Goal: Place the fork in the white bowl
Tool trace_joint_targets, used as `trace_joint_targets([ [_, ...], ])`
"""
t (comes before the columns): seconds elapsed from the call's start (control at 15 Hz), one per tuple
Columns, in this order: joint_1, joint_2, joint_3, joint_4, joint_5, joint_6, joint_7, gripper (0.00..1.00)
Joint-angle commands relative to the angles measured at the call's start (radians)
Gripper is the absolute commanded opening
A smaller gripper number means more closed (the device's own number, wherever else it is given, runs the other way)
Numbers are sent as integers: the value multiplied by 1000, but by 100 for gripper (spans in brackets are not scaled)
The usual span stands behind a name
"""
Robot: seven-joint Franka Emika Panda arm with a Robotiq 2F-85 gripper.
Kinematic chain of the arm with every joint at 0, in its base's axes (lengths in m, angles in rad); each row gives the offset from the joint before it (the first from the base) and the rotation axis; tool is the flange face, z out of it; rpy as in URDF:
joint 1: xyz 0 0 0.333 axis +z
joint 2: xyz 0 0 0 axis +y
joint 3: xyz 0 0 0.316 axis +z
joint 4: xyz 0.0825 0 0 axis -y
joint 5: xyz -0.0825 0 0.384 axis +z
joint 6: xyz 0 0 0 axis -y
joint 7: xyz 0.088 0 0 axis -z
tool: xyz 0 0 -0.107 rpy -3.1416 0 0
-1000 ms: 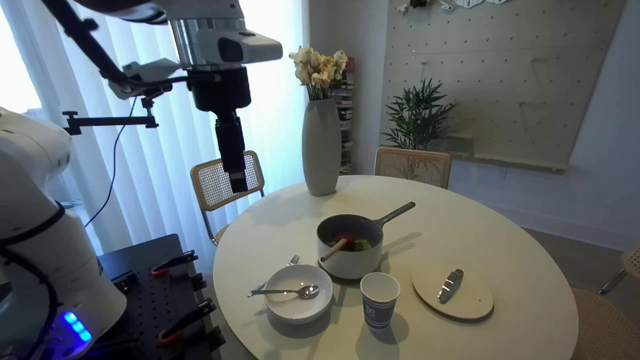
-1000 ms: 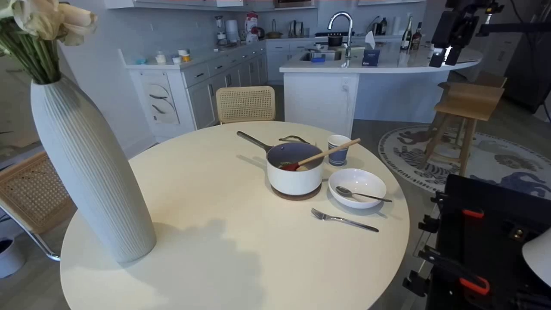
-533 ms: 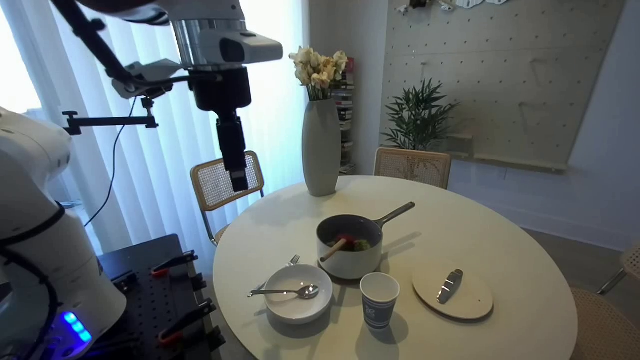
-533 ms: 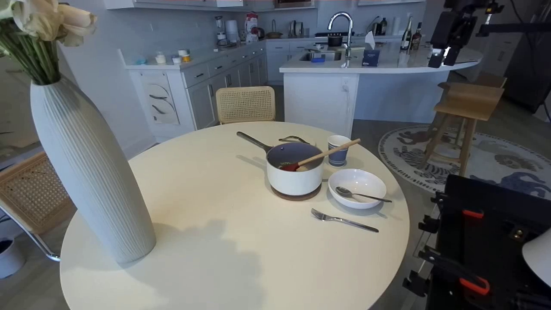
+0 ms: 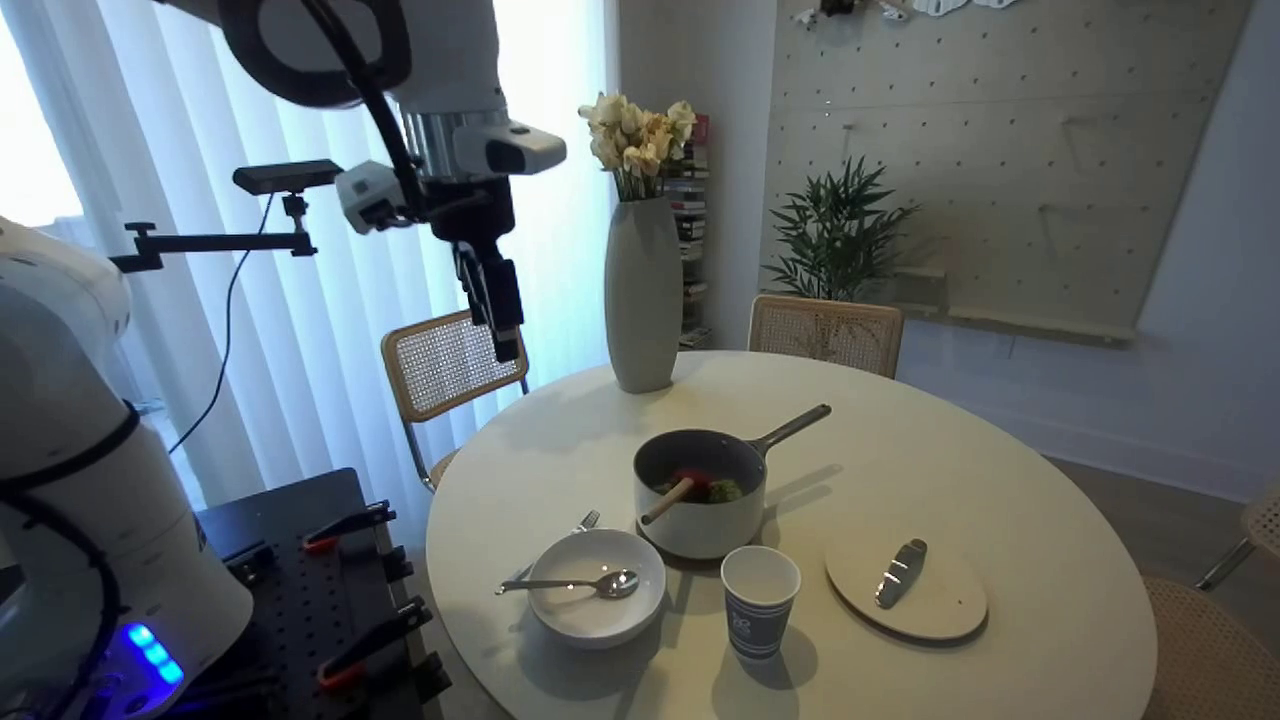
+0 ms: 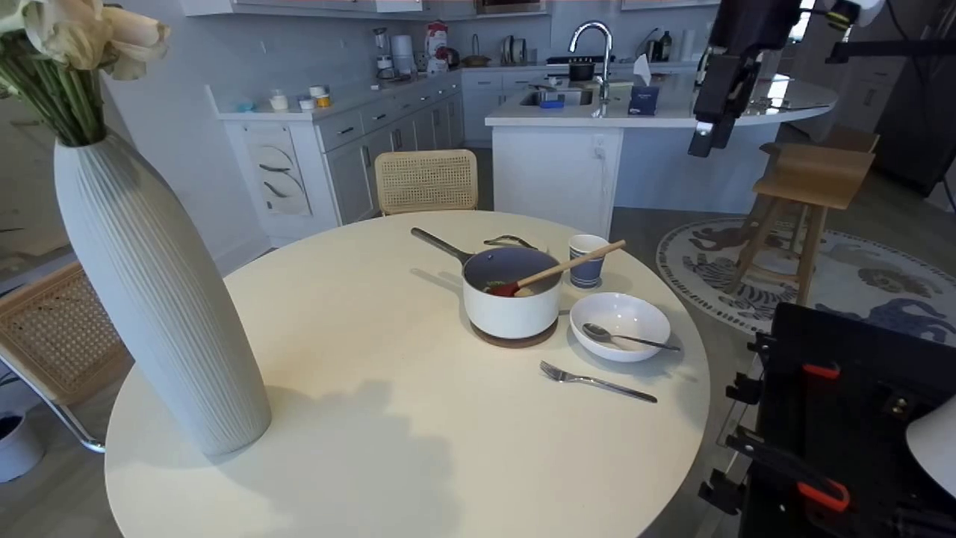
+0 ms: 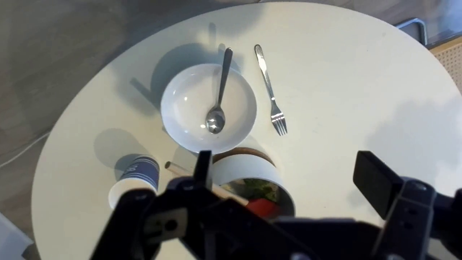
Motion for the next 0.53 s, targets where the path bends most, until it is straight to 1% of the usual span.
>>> trace_joint_targets([
  [0.0,65,140,22,-4,47,114,-31,100],
  [0.27,138,328,15,32,96,198,-120,100],
  [0.47,162,471,24,83,143,228,-188,100],
])
